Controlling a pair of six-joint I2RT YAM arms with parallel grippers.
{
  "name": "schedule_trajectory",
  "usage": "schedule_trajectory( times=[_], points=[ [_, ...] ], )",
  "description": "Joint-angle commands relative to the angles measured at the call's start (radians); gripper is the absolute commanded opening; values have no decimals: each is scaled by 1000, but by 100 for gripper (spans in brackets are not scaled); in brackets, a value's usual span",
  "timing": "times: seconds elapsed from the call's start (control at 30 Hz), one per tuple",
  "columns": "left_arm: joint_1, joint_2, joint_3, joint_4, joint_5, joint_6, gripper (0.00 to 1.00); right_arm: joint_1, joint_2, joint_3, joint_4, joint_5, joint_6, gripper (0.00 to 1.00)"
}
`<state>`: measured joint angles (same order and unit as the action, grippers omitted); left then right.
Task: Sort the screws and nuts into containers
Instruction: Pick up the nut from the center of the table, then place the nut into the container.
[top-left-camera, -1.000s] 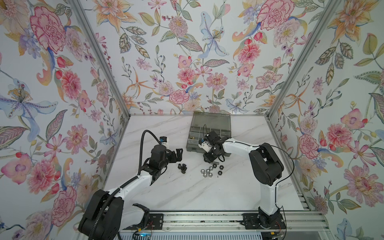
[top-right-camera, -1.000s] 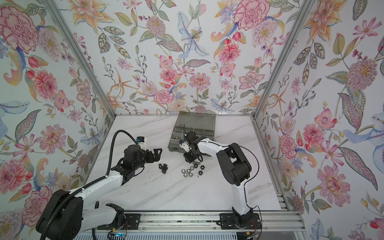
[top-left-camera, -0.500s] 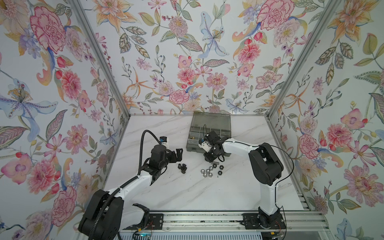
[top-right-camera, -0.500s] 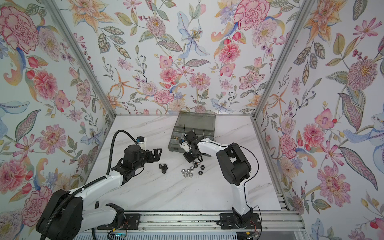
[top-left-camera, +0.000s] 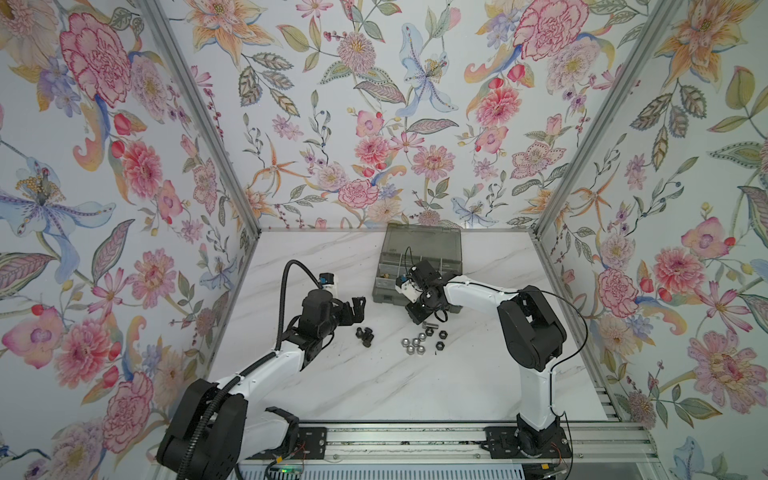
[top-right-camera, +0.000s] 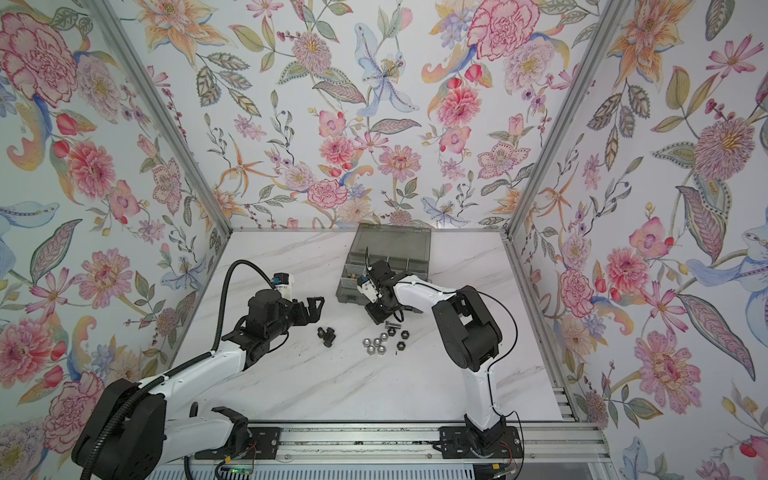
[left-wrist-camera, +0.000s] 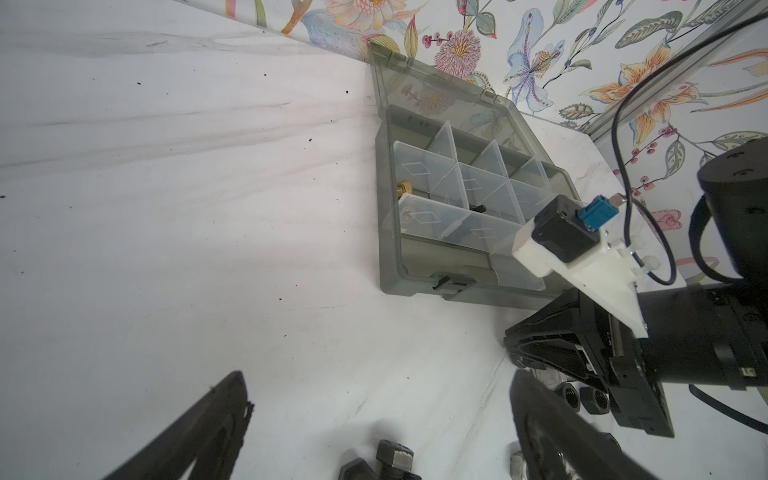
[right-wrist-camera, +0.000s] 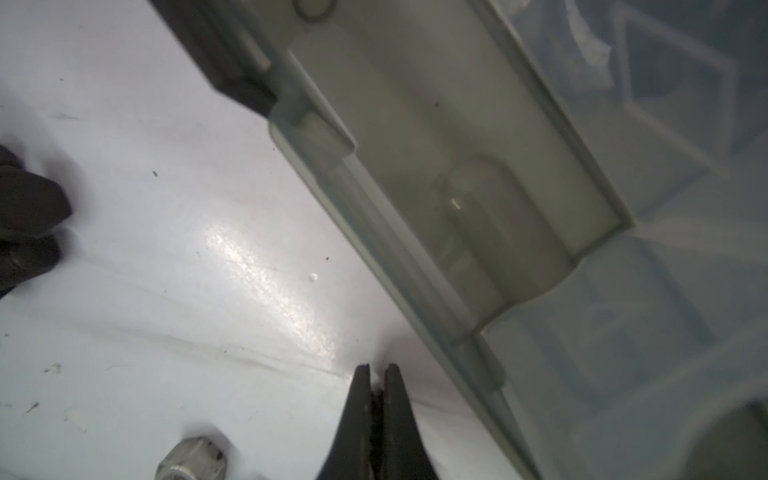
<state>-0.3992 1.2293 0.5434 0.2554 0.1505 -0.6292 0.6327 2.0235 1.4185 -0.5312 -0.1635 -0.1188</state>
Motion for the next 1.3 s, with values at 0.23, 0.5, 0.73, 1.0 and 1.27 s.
schedule_trajectory(
  times=[0.23, 0.5, 0.73, 1.0, 1.27],
  points=[
    [5, 19, 10, -1, 8, 0, 99, -81, -28, 254, -4, -128, 6, 0],
    [5, 19, 14, -5, 4, 3, 99, -99, 125, 464, 1, 3, -12, 0],
    [4, 8, 16, -21, -3, 10, 99, -100, 233, 555, 2, 60, -15, 0],
    [4, 2, 15, -23, -7, 8, 99, -102, 262, 554, 4, 85, -31, 1],
    [5, 0, 13, -25, -10, 5, 99, -101, 244, 541, 5, 93, -31, 35]
  ],
)
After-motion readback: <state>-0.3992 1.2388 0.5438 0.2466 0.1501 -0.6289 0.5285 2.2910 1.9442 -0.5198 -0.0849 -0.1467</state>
